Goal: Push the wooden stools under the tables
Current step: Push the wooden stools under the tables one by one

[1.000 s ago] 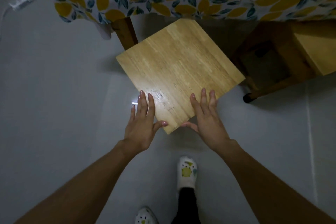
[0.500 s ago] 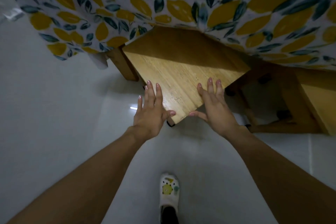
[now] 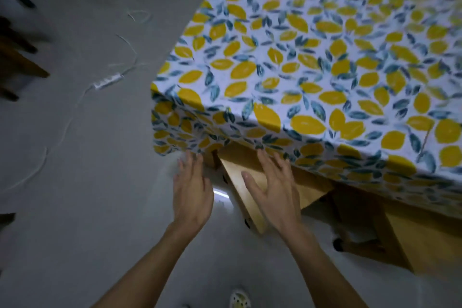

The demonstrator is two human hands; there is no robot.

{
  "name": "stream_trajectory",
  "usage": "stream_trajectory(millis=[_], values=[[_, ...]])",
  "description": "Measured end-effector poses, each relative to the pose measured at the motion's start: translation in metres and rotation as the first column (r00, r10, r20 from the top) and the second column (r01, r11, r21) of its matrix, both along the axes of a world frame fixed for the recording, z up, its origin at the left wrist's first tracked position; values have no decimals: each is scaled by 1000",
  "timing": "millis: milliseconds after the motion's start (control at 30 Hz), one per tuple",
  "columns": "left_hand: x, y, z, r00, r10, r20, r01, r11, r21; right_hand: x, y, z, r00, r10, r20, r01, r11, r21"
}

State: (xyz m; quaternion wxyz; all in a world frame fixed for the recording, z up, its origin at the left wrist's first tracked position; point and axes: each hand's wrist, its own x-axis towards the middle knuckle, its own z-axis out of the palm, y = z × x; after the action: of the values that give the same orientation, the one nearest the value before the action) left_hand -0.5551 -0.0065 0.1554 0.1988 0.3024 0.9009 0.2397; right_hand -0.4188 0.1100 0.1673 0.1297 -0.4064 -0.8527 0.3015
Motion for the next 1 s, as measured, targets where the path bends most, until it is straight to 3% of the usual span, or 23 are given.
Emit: stream_trajectory(millis=[200,367,700,1000], values=[[-104,-5,135,996,77,37,-81,985,149,-92,9,143,998,14,-69,-18,998,-58],[-203,5,209,1000,-1,6,0,987,164,-180,24,216,998,-15,-63,10,996,-83],[-406,64,240,972,-227,64,218,968,125,-354,75,225,964,-265,-5,264,962,-63],[-554,238,243,914,-404,24,392,898,200,-471,216,228,904,-423,-67,423,906,-23]])
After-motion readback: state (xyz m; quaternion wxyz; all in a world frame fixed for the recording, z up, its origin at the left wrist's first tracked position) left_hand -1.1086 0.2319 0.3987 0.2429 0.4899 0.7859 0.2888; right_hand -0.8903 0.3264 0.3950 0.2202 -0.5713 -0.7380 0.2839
